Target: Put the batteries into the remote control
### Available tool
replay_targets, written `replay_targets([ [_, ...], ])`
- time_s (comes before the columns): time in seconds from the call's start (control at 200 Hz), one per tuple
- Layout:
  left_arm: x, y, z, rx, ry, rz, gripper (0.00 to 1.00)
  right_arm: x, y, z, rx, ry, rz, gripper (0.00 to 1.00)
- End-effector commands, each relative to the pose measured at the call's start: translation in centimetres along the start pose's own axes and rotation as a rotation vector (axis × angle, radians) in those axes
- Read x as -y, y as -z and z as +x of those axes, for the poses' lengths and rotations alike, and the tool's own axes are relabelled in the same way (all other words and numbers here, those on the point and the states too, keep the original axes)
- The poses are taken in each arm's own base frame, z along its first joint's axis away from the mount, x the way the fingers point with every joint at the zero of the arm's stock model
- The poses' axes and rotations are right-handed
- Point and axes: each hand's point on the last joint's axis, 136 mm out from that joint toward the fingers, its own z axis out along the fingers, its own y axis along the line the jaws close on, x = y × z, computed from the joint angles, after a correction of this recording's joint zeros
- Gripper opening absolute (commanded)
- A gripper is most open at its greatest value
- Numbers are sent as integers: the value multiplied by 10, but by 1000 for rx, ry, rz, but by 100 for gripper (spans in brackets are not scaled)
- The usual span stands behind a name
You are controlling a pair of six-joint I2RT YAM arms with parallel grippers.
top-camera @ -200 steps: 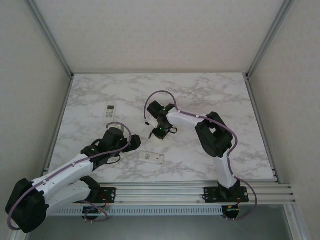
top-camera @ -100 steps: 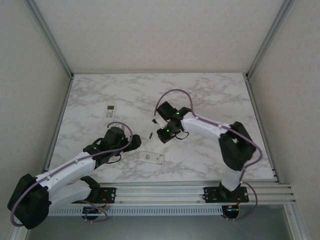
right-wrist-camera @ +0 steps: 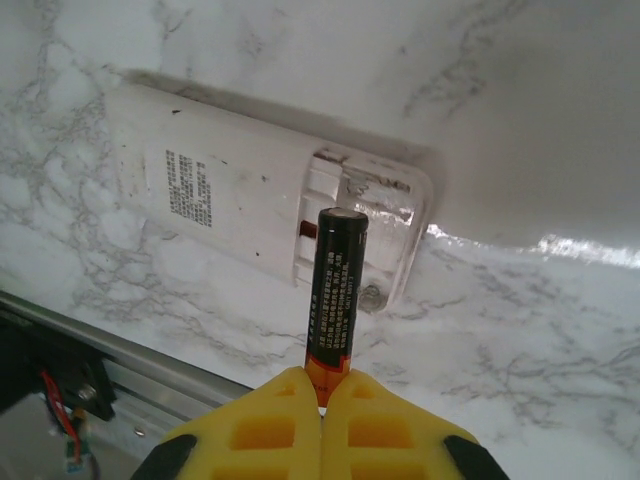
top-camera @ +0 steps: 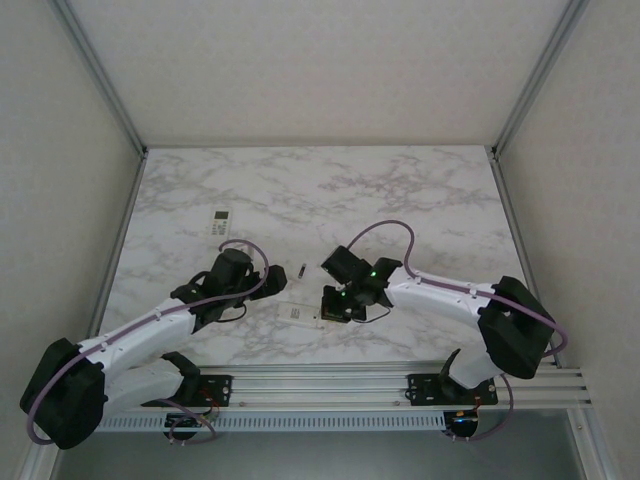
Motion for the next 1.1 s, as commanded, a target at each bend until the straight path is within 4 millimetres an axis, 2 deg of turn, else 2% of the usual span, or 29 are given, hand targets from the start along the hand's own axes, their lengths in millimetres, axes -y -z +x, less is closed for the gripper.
replay_targets([
  [0.0, 8, 3, -14, 41, -6, 22, 99, -14, -1, 9, -7, -122, -42, 5],
  [0.245, 4, 1, -11, 31, -6, 10, 100, -14, -19, 16, -57, -169, -5, 5],
  [0.451, 2, 1, -11, 34, -2, 12, 100, -17, -32, 23, -97, -143, 16, 5],
  [0.676, 0, 3, -11, 41, 1, 9, 100, -14, -45, 24, -109, -156, 26, 11],
  [0.891, -3, 4, -9, 39, 6, 3, 100, -12, -40, 23, -89, -144, 53, 20],
  [1.091, -4, 2, -8, 35, 11, 4, 100, -7, -30, 22, -64, -128, 75, 23],
])
